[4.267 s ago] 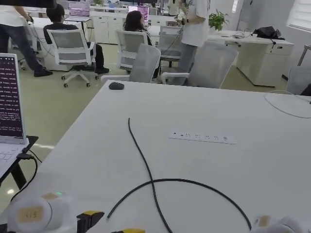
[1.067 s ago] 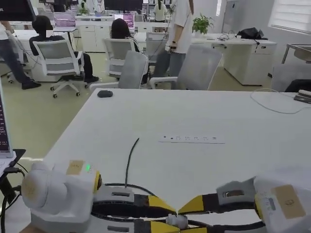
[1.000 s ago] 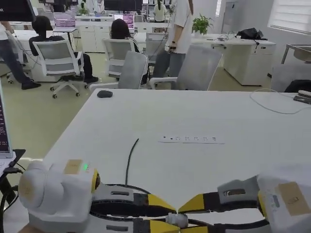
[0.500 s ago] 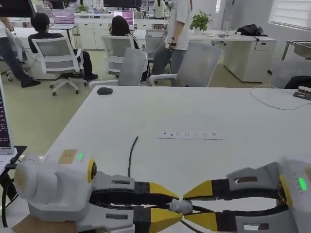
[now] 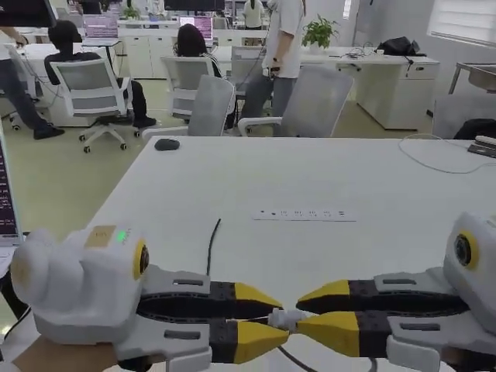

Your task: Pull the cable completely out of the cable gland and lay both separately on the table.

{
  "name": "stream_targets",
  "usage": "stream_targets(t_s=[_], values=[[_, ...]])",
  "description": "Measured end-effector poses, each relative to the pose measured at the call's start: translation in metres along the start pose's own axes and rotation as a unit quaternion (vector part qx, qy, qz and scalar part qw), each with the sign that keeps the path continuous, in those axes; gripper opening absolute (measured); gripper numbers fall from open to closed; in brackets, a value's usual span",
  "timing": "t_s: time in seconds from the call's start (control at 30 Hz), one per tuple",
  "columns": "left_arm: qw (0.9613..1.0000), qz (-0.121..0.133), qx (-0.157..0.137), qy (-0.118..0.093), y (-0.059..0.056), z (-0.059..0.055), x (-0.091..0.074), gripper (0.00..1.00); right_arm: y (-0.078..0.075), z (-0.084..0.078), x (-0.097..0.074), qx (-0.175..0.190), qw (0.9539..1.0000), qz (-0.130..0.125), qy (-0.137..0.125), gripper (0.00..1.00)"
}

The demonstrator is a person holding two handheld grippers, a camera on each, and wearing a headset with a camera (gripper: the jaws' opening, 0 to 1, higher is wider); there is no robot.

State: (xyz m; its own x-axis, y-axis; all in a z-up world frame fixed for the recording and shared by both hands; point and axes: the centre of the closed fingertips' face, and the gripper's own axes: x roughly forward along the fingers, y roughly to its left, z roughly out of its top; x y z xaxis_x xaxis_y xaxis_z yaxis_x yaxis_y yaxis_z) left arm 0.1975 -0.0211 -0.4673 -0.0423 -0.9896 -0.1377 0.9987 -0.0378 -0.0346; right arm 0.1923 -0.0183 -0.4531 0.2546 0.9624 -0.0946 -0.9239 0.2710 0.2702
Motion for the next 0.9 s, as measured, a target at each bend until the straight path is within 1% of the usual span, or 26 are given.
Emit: stream_targets(t_s=[0.03, 0.07, 0.13, 0.17, 0.23, 0.3, 0.33, 0.37, 0.4, 0.43, 0.5, 0.6, 0.67, 0.73, 0.77, 0.83, 0.9], values=[[1.0, 0.002, 0.009, 0.002, -0.001, 0.0, 0.0, 0.15, -0.001, -0.005, 0.001, 0.021, 0.9997, 0.003, 0.011, 0.16], [0.9998, -0.002, 0.018, 0.002, -0.002, 0.001, 0.001, 0.15, -0.005, -0.005, 0.001, 0.009, 0.9999, -0.003, 0.01, 0.15], [0.9995, -0.003, 0.029, 0.009, -0.005, 0.001, 0.002, 0.15, -0.008, -0.008, 0.0, 0.017, 0.9998, -0.005, 0.011, 0.11], [0.999, 0.003, 0.042, 0.018, -0.004, -0.001, 0.002, 0.15, -0.006, -0.008, 0.0, 0.035, 0.9993, 0.001, 0.008, 0.11], [0.9986, 0.004, 0.047, 0.022, -0.004, -0.001, 0.003, 0.15, -0.006, -0.009, 0.0, 0.031, 0.9994, 0.002, 0.011, 0.11], [0.998, 0.012, 0.059, 0.017, -0.001, 0.002, 0.002, 0.15, -0.005, -0.016, 0.0, 0.03, 0.9991, 0.006, 0.029, 0.12], [0.998, 0.012, 0.061, 0.009, -0.001, 0.005, 0.0, 0.15, -0.004, -0.017, 0.0, 0.033, 0.999, 0.009, 0.029, 0.13], [0.9979, 0.01, 0.063, 0.01, -0.002, 0.006, 0.0, 0.15, -0.004, -0.014, 0.0, 0.04, 0.9989, 0.014, 0.019, 0.13], [0.9972, 0.012, 0.072, 0.012, -0.001, 0.007, 0.0, 0.15, -0.001, -0.006, 0.001, 0.06, 0.998, 0.022, -0.004, 0.12], [0.9965, 0.01, 0.081, 0.012, -0.001, 0.009, 0.0, 0.15, -0.002, -0.005, 0.002, 0.062, 0.9979, 0.018, -0.006, 0.12], [0.9965, 0.012, 0.081, 0.013, -0.001, 0.01, 0.0, 0.15, -0.001, -0.005, 0.002, 0.053, 0.9984, 0.019, -0.004, 0.12], [0.996, 0.014, 0.086, 0.02, 0.0, 0.008, 0.0, 0.15, -0.003, -0.007, 0.005, 0.057, 0.9982, 0.018, 0.002, 0.11], [0.9958, 0.019, 0.087, 0.023, 0.001, 0.007, 0.0, 0.15, -0.005, -0.008, 0.005, 0.073, 0.9973, 0.014, 0.001, 0.11], [0.9959, 0.02, 0.086, 0.021, 0.002, 0.008, 0.0, 0.15, -0.005, -0.008, 0.004, 0.077, 0.9969, 0.016, -0.002, 0.11], [0.996, 0.019, 0.086, 0.015, 0.002, 0.009, 0.001, 0.15, -0.004, -0.006, 0.003, 0.066, 0.9976, 0.02, -0.008, 0.11], [0.9949, 0.021, 0.097, 0.015, 0.002, 0.01, 0.0, 0.15, -0.004, -0.005, 0.0, 0.065, 0.9977, 0.019, -0.006, 0.11], [0.9949, 0.02, 0.098, 0.014, 0.001, 0.011, 0.001, 0.15, -0.003, -0.005, 0.0, 0.066, 0.9976, 0.02, -0.003, 0.11]])
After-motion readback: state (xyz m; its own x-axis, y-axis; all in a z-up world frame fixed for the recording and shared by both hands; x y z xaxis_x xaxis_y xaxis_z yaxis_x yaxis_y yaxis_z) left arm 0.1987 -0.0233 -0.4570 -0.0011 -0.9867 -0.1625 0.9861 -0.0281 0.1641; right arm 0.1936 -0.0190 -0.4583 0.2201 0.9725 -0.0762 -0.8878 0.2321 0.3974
